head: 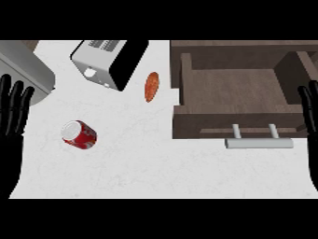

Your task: Pick up the can, place it into the drawer and close the drawer

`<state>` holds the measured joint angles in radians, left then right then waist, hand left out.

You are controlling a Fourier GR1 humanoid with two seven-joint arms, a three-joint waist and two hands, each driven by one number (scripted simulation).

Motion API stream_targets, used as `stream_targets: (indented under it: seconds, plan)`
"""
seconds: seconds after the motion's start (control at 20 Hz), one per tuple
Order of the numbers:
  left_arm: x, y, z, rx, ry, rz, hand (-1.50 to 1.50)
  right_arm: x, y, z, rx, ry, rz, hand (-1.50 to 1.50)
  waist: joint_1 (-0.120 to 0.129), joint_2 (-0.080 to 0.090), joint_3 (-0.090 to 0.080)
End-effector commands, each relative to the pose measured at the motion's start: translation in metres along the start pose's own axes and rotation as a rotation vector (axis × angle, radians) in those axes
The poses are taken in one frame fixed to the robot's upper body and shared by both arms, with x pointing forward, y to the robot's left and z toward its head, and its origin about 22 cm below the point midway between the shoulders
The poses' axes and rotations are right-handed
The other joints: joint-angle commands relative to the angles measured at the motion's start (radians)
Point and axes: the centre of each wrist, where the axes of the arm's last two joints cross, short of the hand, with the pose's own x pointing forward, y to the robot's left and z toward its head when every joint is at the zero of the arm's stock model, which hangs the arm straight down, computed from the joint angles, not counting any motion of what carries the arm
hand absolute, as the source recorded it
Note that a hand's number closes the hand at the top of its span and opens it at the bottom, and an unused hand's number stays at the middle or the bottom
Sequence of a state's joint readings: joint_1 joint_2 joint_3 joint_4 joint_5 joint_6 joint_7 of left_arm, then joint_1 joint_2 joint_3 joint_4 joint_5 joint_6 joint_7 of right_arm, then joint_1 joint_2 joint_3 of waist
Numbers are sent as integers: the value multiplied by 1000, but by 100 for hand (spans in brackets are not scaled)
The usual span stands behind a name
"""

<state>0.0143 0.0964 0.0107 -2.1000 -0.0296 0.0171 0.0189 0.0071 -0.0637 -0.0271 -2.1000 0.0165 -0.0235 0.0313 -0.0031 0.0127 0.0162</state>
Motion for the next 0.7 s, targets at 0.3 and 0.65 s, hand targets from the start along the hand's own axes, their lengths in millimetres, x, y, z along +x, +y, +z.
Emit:
stream_targets:
  seconds: [0.3, 0.65]
  plan:
    - [-32, 11, 8, -238, 269, 62, -150, -20, -14, 9, -25, 236, 46, -150, -7, -3, -16]
    - [-2, 37, 11, -248, 308, 44, -150, 4, -37, 27, -25, 281, 38, -150, 2, -15, -16]
